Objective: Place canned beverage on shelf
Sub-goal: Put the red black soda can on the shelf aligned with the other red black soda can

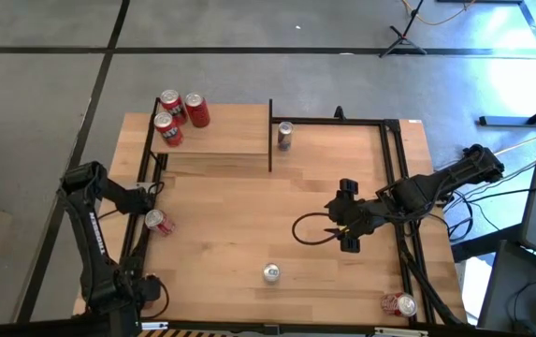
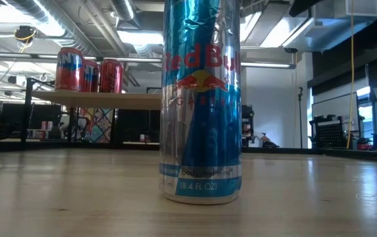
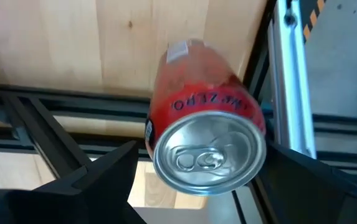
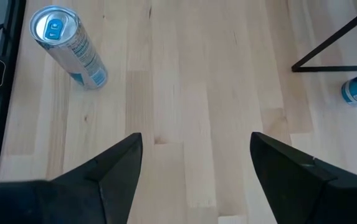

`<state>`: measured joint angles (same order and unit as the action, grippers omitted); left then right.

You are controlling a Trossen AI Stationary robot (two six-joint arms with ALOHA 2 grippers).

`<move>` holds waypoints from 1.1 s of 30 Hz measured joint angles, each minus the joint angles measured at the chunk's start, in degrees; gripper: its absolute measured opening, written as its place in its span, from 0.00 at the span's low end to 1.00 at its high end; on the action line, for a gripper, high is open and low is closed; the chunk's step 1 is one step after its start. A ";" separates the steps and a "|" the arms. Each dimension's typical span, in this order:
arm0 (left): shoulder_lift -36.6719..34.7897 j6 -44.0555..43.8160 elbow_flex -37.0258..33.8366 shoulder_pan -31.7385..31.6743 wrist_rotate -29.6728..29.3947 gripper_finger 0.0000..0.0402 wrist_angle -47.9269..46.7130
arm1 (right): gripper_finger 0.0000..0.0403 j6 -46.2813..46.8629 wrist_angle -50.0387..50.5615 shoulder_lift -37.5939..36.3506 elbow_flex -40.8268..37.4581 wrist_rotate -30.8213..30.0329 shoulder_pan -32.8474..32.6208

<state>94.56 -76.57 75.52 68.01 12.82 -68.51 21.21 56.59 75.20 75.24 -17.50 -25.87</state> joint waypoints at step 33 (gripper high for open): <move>-1.62 -16.86 -3.21 -5.10 -0.16 0.66 6.77 | 0.71 -0.25 -1.21 0.00 0.00 -0.50 0.00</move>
<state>92.95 -93.43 72.31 62.91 12.66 -61.74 20.97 55.37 75.20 75.24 -18.00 -25.87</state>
